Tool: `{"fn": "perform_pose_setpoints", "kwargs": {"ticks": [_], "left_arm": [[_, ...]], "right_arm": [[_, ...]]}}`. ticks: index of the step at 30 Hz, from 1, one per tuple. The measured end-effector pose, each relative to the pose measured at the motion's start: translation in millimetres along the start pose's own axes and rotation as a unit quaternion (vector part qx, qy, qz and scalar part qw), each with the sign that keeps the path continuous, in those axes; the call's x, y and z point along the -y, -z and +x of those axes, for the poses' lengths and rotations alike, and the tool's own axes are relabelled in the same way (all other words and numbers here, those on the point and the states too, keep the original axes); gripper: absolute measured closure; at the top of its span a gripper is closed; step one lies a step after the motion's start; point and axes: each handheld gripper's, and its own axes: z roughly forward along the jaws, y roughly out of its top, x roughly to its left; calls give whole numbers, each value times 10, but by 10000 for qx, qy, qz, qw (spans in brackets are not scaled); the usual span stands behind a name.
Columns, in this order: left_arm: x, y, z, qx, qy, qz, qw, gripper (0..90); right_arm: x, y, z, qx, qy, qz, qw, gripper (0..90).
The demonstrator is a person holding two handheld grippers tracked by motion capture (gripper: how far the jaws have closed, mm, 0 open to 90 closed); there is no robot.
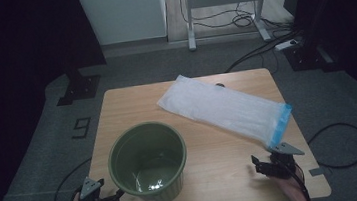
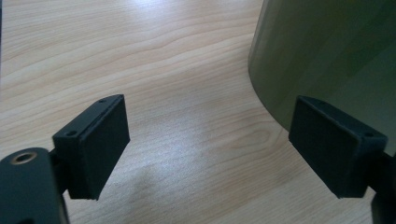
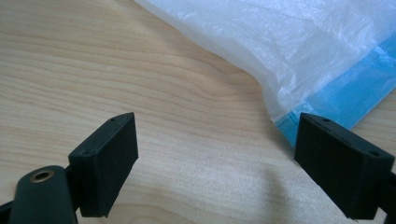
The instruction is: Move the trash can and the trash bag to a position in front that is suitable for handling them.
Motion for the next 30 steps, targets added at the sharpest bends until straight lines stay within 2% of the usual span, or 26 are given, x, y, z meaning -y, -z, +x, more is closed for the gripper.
{"fn": "perform_pose_setpoints", "kwargs": {"ticks": [3, 5, 7, 11, 15, 16, 18, 20, 21, 24, 26, 28, 30], "left_arm": [[1, 28, 6, 47, 31, -54, 10000, 109], [6, 56, 0, 116, -19, -74, 9999, 101], [16, 112, -21, 278, -104, -170, 9994, 79], [37, 247, -65, 464, -322, -268, 9980, 59], [24, 384, -116, 915, -488, -525, 9932, 54], [24, 384, -116, 915, -488, -525, 9932, 54], [-37, 420, -196, 1183, -695, -643, 9885, 53], [-124, 440, -319, 1514, -1001, -744, 9806, 45], [-124, 440, -319, 1514, -1001, -744, 9806, 42], [-243, 407, -433, 1732, -1162, -831, 9745, 48], [-288, 349, -488, 1770, -1231, -806, 9732, 50], [-307, 295, -519, 1664, -1329, -675, 9747, 34], [-307, 273, -514, 1693, -1336, -657, 9742, 37]], "right_arm": [[3, -16, 0, 5, 39, 21, 10000, 131], [12, -20, -1, 11, 54, 69, 10000, 131], [13, -14, -9, 47, 30, 75, 10000, 131], [28, 10, -24, 129, -22, 91, 9999, 131], [34, 17, -10, 126, -28, 86, 9999, 131], [34, 17, -10, 126, -28, 86, 9999, 131], [35, 11, 8, 113, 12, 91, 9999, 131], [39, 12, 13, 102, 22, 102, 9999, 131], [44, 14, 16, 97, 38, 111, 9999, 131], [52, 18, 17, 92, 55, 131, 9999, 131], [58, 26, 13, 90, 45, 131, 9999, 131], [62, 35, 9, 95, 45, 130, 9999, 131], [63, 49, 4, 68, 72, 89, 9999, 131]]}}
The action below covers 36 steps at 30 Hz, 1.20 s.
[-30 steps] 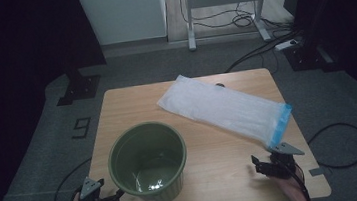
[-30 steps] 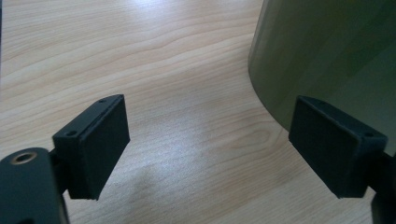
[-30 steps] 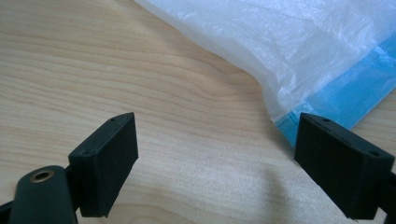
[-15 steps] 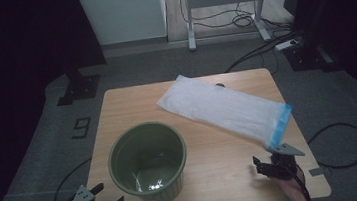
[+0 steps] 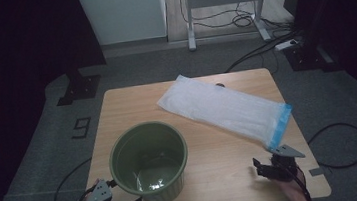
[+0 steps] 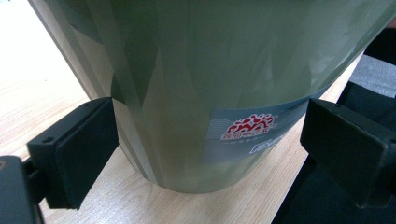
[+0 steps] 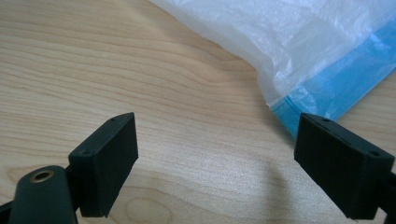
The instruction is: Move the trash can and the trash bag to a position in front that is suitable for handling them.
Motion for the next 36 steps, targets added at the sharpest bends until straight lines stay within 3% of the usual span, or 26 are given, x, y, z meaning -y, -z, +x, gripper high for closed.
{"fn": "perform_pose_setpoints", "kwargs": {"ticks": [5, 8, 12, 13, 24, 30, 36], "left_arm": [[-51, -99, 57, 172, -2, -30, 9998, 34], [-95, -184, 75, 300, -40, -32, 9995, 40], [-130, -281, 105, 432, -50, 13, 9991, 40], [-171, -368, 114, 508, -69, 83, 9987, 37], [-459, -690, -19, 388, -296, 55, 9988, 57], [-544, -825, -40, 365, -280, -3, 9989, 57], [-649, -1019, -40, 454, -250, -27, 9987, 59]], "right_arm": [[20, 45, -10, -29, -56, -55, 10000, 131], [26, 72, -25, -330, -376, -37, 9987, 131], [19, 99, -12, -242, -282, -90, 9993, 131], [28, 102, -16, -255, -312, -84, 9992, 131], [43, 155, -90, -181, -380, -122, 9990, 133], [42, 178, -123, -212, -458, -174, 9986, 135], [20, 158, -83, -224, -345, -78, 9991, 135]]}}
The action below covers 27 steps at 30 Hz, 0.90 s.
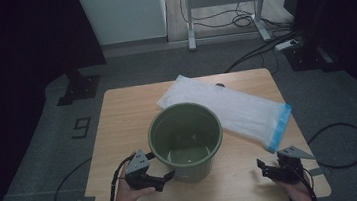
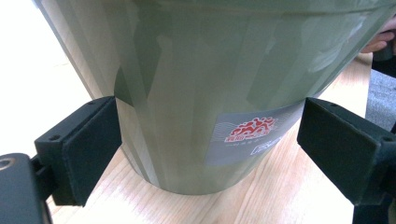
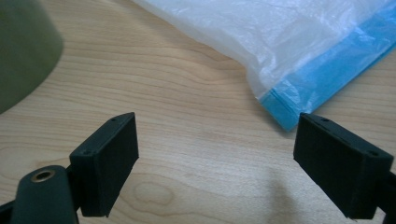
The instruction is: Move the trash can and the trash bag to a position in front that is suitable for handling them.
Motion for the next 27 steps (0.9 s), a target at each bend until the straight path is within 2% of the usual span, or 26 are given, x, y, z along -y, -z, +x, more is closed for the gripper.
{"fn": "perform_pose_setpoints", "kwargs": {"ticks": [3, 6, 9, 10, 12, 14, 17, 20, 23, 27], "left_arm": [[-24, -35, -14, -33, -52, 36, 10000, 60], [-69, -83, -17, -24, 42, -5, 10000, 57], [-114, -143, -42, -106, 7, 48, 9999, 56], [-133, -195, -35, -85, 75, -22, 9999, 55], [-140, -223, -31, -81, 86, -25, 9999, 59], [-160, -270, -30, -136, 17, 69, 9999, 61], [-174, -287, -32, -218, 80, -28, 9997, 69], [-167, -186, -58, -357, 153, -58, 9992, 82], [-123, 10, -63, -555, 184, -101, 9982, 81], [36, 232, -45, -892, 274, 65, 9956, 71]], "right_arm": [[-2, -1, 21, -32, 25, 6, 10000, 135], [-14, -7, 35, -64, 20, 40, 10000, 138], [-30, -1, 19, -65, -25, -10, 10000, 142], [-33, -9, 11, -48, 0, 29, 10000, 142], [-33, -8, 9, -52, 0, 44, 10000, 142], [-31, 0, -5, -28, -6, 21, 10000, 144], [-14, -12, -12, -1, -31, 66, 10000, 145], [-14, 4, -3, 17, -33, -6, 10000, 158], [-13, 16, -3, 40, -57, -48, 10000, 159], [-13, 46, 2, 21, -81, -118, 9999, 160]]}}
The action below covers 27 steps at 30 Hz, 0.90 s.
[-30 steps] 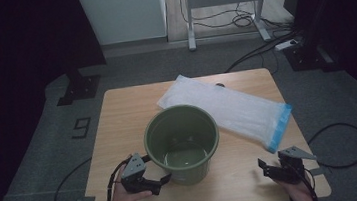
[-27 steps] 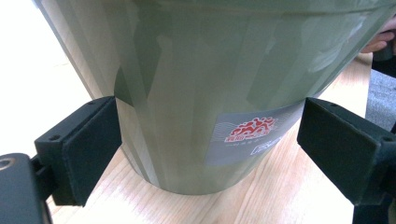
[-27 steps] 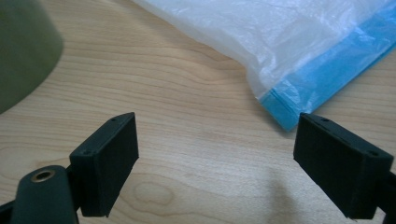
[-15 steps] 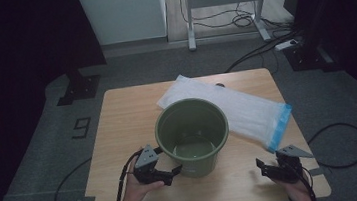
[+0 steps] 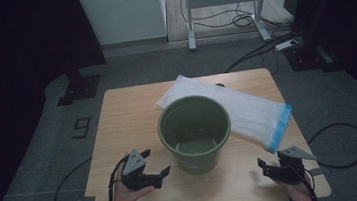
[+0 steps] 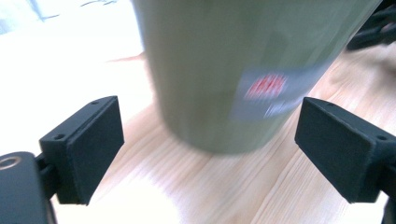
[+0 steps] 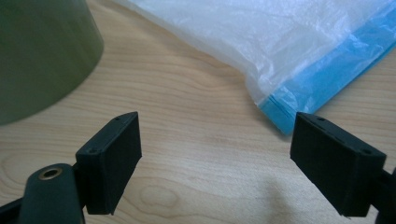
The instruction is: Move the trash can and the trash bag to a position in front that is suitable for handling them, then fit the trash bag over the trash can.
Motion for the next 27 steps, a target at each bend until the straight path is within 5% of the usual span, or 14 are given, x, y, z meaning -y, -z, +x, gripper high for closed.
{"fn": "perform_pose_setpoints", "kwargs": {"ticks": [12, 23, 27], "left_arm": [[232, 45, 281, -374, 238, 402, 9982, 84], [357, 154, 500, -536, 637, 290, 9961, 109], [373, 191, 539, -593, 712, 254, 9954, 109]], "right_arm": [[-28, -65, 63, -10, 57, 59, 10000, 174], [-413, -491, 108, 123, 92, 234, 9996, 223], [-531, -697, 190, 56, 291, 340, 9990, 223]]}}
